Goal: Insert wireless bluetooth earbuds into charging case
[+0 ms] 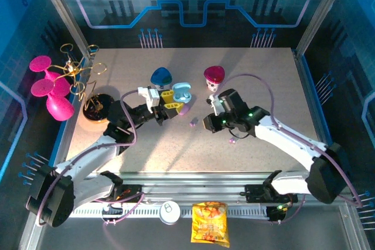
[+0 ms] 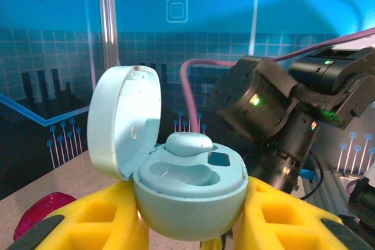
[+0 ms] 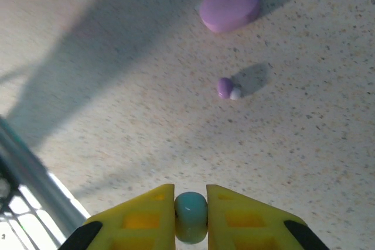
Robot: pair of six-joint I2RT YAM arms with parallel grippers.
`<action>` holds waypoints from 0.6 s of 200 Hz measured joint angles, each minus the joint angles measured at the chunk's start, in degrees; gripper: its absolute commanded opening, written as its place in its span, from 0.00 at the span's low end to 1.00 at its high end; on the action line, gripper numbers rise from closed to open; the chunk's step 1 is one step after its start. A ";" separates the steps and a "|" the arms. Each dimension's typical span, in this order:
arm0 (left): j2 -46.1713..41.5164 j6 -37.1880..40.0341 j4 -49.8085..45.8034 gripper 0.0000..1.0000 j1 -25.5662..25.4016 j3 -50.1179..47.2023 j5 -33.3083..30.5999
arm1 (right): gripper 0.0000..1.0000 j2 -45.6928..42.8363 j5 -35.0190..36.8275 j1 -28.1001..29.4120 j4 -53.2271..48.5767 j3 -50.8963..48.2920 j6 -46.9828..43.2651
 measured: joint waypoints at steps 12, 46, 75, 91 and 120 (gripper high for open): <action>0.85 -0.02 0.81 0.24 0.00 -0.22 -0.37 | 0.11 -2.47 -2.71 -1.33 0.98 -0.96 1.01; 4.09 0.00 3.15 0.24 0.00 -0.33 -1.40 | 0.11 -8.79 -8.79 -3.58 4.44 -2.14 3.32; 6.86 0.63 5.25 0.24 0.00 -0.57 -1.95 | 0.12 -12.15 -13.11 -3.61 7.72 -2.80 5.38; 8.48 0.85 6.71 0.24 0.00 -0.87 -1.97 | 0.12 -13.05 -15.13 -3.58 10.51 -2.80 6.67; 11.23 0.85 9.49 0.24 0.00 -1.09 -1.92 | 0.12 -12.87 -16.94 -2.21 14.58 -1.95 7.67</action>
